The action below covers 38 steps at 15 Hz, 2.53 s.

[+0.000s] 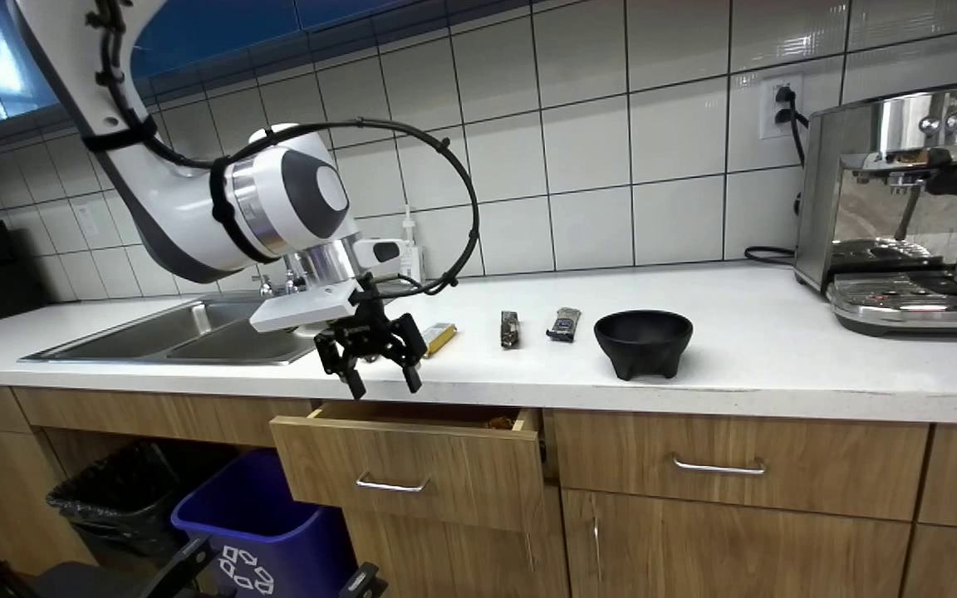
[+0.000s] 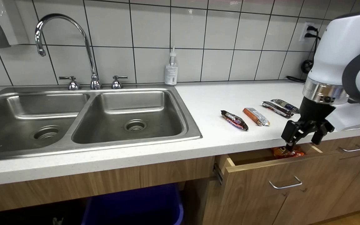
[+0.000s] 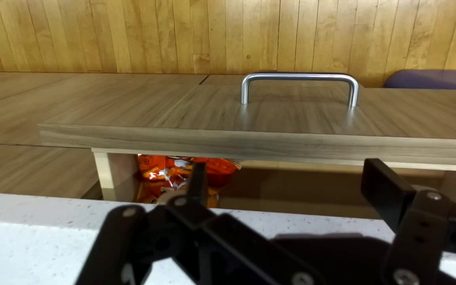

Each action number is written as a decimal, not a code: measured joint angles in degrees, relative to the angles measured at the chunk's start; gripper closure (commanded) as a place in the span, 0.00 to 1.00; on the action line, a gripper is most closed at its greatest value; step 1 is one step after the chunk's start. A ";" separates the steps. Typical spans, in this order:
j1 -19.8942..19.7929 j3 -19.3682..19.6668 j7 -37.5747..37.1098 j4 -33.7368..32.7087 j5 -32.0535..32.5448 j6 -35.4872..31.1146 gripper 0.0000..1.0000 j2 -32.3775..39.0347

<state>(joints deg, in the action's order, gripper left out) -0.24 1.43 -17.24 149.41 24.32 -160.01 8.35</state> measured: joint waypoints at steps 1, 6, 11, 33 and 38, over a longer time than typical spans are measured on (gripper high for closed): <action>0.49 0.40 -0.08 -0.60 -0.10 -0.09 0.00 0.98; 2.70 2.14 -0.11 -3.76 -1.73 -1.07 0.00 5.85; 4.28 2.43 0.04 -6.53 -6.87 -1.87 0.00 9.64; 8.77 5.32 0.12 -10.71 -12.28 -0.69 0.00 15.26; 8.95 5.44 0.12 -10.80 -12.31 -0.69 0.00 15.43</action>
<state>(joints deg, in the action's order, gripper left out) 8.71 6.87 -17.12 138.61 12.01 -160.70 23.78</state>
